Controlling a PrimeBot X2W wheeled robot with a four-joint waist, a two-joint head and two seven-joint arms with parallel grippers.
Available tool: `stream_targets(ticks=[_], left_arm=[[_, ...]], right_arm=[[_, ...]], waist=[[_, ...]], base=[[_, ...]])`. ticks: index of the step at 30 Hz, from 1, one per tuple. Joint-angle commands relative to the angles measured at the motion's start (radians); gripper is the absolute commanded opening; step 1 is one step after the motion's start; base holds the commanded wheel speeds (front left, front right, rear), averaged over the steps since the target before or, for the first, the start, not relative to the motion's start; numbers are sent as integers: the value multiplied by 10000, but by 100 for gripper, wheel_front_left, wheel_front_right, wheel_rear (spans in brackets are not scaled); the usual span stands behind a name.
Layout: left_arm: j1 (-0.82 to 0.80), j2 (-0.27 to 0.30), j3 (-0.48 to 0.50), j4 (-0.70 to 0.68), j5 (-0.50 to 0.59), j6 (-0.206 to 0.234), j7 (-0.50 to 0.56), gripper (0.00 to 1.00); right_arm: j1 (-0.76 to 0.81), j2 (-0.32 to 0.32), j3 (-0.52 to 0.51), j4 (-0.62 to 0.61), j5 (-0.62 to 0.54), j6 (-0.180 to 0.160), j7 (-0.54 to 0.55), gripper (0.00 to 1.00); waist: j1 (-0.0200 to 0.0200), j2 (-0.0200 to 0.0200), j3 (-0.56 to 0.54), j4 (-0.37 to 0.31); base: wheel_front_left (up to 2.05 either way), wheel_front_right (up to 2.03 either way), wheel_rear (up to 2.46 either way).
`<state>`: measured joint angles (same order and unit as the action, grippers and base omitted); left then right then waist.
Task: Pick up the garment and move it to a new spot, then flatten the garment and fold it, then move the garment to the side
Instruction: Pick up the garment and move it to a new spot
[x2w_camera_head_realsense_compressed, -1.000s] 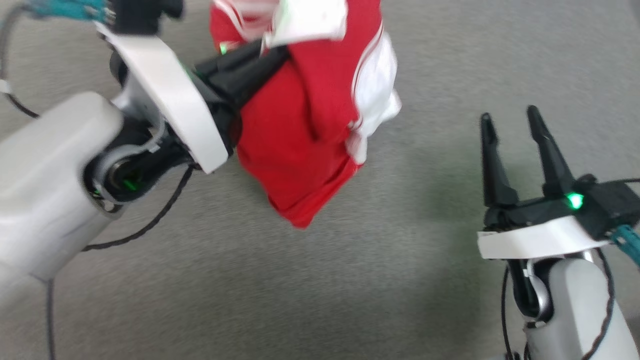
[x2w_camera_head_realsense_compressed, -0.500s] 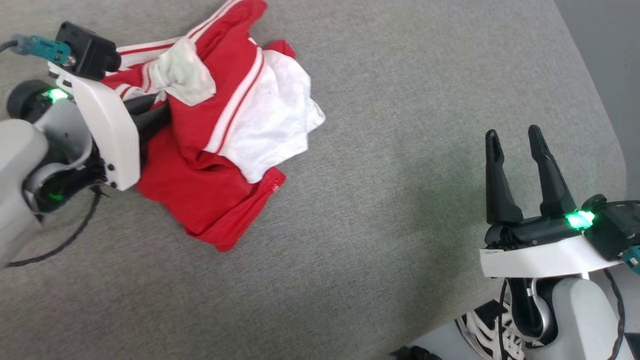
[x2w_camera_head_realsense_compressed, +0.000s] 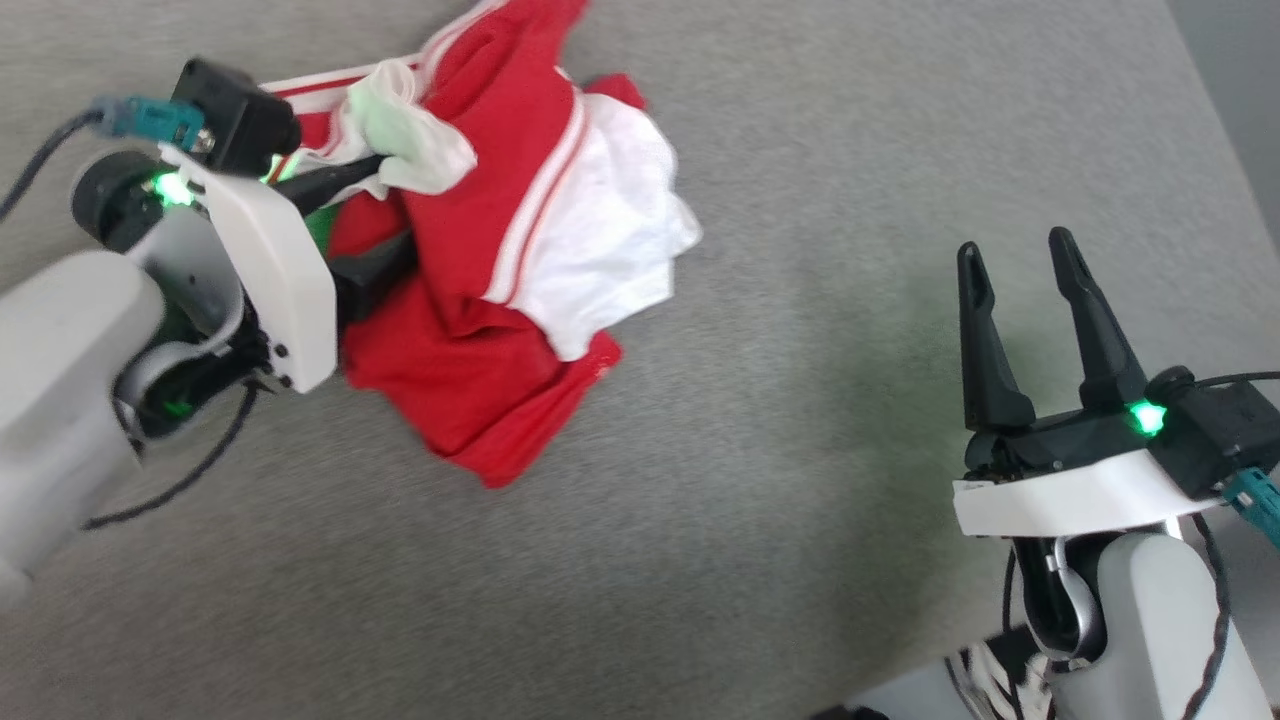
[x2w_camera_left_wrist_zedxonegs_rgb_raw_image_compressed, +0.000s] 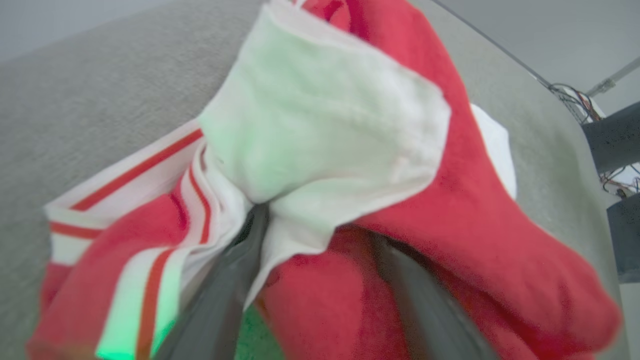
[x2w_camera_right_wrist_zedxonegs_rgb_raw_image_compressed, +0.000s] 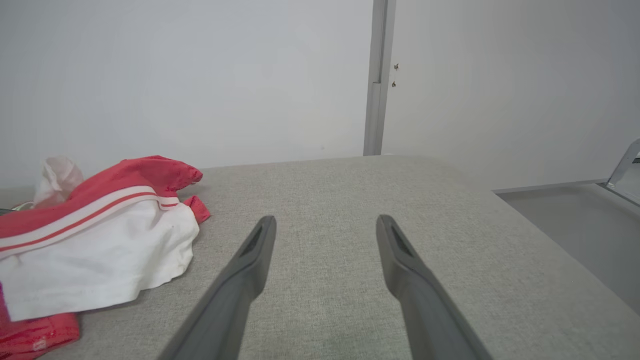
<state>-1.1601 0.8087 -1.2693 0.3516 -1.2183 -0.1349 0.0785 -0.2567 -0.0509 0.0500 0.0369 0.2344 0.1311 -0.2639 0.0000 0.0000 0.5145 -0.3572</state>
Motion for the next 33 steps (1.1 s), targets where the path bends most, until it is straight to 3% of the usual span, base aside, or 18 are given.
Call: stream_targets(ticks=[1,8,13,15,24,33], left_arm=[[418,66,-158,140,-172,60,-273,100],[1568,-443,278,-152,-1968,54,-2970,100],[2666,-668,617,208,-2121,54,-3423,100],[3282,-818,1341,547,-1954,54,-3441,100],[6961,-1771,5570,1469,624,54,-3445,100],[10365,-2918,10100,458,4669,54,-3447,100]], right_arm=[[-109,3,-54,122,-220,-7,-7,100],[-238,1,-663,1000,-1338,-7,-7,100],[-135,-3,-1061,1437,-1783,-7,-7,100],[-29,-5,-1244,1636,-1980,-7,-7,100],[760,-3,-1975,2127,-2221,-7,-7,100],[1716,-2,-2260,1939,-1853,-7,-7,100]], waist=[[0,0,-579,643],[0,0,-1785,2187],[0,0,-2356,2936],[0,0,-2594,3267],[0,0,-3698,4185],[0,0,-4396,4265]], base=[[0,0,0],[0,0,0],[0,0,0],[0,0,0],[0,0,0],[0,0,0]])
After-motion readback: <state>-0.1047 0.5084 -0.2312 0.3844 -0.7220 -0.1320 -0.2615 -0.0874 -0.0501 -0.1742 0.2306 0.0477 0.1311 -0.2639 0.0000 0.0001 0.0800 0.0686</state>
